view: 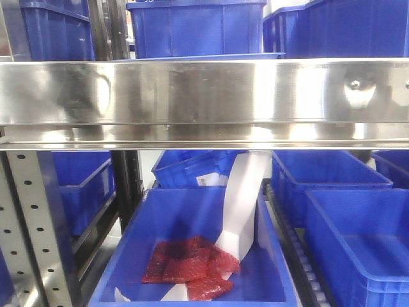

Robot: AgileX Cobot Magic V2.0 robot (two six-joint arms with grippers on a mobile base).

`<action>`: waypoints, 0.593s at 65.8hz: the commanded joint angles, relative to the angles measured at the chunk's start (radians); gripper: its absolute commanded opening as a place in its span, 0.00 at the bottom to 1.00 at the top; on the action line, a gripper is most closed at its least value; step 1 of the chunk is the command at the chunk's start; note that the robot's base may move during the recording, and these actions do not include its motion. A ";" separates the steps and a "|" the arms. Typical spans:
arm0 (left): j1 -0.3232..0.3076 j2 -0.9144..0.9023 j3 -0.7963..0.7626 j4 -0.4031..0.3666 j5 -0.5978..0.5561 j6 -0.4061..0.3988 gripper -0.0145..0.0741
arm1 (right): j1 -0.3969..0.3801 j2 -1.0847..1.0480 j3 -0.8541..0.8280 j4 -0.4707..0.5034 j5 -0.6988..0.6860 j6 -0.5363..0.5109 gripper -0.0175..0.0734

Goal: Grab blue tray and place on right shelf

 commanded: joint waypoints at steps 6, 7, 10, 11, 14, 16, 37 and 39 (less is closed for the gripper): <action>0.000 0.007 -0.029 0.003 -0.083 -0.005 0.11 | -0.007 -0.021 -0.023 -0.011 -0.077 -0.012 0.25; 0.000 0.007 -0.029 0.003 -0.083 -0.005 0.11 | -0.007 -0.021 -0.023 -0.011 -0.077 -0.012 0.25; 0.000 0.007 -0.029 0.003 -0.083 -0.005 0.11 | -0.007 -0.021 -0.023 -0.011 -0.077 -0.012 0.25; 0.000 0.007 -0.029 0.003 -0.083 -0.005 0.11 | -0.007 -0.021 -0.023 -0.011 -0.077 -0.012 0.25; 0.000 0.007 -0.029 0.003 -0.083 -0.005 0.11 | -0.007 -0.021 -0.023 -0.011 -0.077 -0.012 0.25; 0.000 0.007 -0.029 0.003 -0.083 -0.005 0.11 | -0.007 -0.021 -0.023 -0.011 -0.077 -0.012 0.25; 0.076 -0.004 -0.023 -0.256 0.036 0.357 0.11 | -0.007 -0.021 -0.023 -0.011 -0.077 -0.012 0.25; 0.104 -0.014 -0.023 -0.336 0.060 0.453 0.11 | -0.007 -0.021 -0.023 -0.011 -0.077 -0.012 0.25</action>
